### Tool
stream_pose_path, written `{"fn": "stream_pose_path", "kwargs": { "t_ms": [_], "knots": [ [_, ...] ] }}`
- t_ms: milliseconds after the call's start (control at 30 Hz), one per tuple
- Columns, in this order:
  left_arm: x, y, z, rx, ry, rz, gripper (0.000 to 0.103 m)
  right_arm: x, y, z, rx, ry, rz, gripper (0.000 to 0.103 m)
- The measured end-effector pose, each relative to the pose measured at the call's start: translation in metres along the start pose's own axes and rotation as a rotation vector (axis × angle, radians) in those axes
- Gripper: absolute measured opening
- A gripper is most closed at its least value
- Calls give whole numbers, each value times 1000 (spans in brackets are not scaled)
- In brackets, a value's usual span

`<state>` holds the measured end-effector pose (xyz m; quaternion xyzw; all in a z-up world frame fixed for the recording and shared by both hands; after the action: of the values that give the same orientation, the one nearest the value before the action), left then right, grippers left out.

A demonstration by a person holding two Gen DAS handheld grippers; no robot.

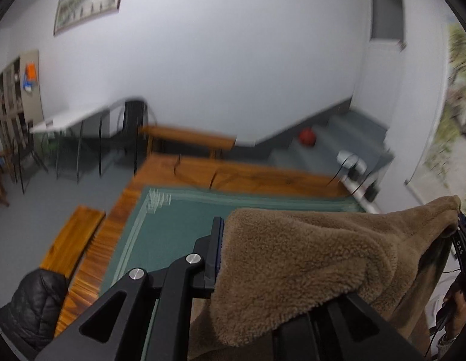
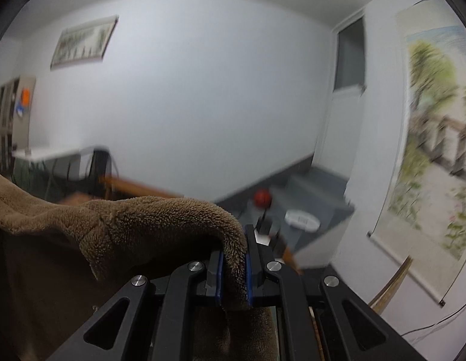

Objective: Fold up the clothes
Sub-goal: 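Lower the held fleece toward the table with both tools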

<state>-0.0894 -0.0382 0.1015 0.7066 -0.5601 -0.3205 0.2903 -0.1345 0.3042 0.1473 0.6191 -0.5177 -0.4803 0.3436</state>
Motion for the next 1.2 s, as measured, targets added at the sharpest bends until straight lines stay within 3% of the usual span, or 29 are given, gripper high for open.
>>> {"fn": "stream_pose_path", "kwargs": {
  "t_ms": [200, 333, 433, 533, 633, 800, 900, 1033, 1100, 1133, 1200],
  "knots": [
    [14, -20, 146, 251, 37, 2, 11, 32, -59, 114, 227, 6, -63, 11],
    [24, -46, 210, 396, 61, -23, 15, 48, -95, 164, 374, 42, -99, 11],
    [27, -57, 237, 453, 79, -23, 25, 55, -110, 183, 439, 81, -82, 11],
    [33, -56, 257, 509, 69, -97, 42, 51, -113, 191, 469, 105, -7, 15],
    [44, -52, 267, 557, 25, -203, 45, 42, -108, 203, 511, 155, 102, 15],
    [37, -47, 278, 626, 4, -206, 45, 43, -101, 218, 558, 226, 244, 15],
    [41, -47, 281, 655, -52, -277, 61, 51, -107, 232, 633, 248, 260, 15],
    [44, -42, 277, 668, -63, -268, 68, 47, -114, 230, 661, 251, 295, 16],
    [43, -36, 274, 623, -4, -168, 75, 42, -114, 225, 650, 241, 293, 21],
    [39, -34, 271, 599, 21, -123, 78, 41, -113, 222, 644, 234, 284, 28],
    [33, -35, 267, 563, 43, -63, 78, 40, -110, 218, 619, 210, 255, 58]
  ]
}}
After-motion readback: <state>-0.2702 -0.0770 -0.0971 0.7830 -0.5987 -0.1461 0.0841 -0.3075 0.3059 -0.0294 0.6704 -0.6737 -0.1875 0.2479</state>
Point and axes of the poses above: each gripper's, at about its wrist camera, not at the fingertips, and z roughly the way its jaws point, x to its left, y to its top, the point moved 3 cm from there along z, roughly the way its jaws point, and after that the axes turned 1 degree about -y, right-handed, at the moved point
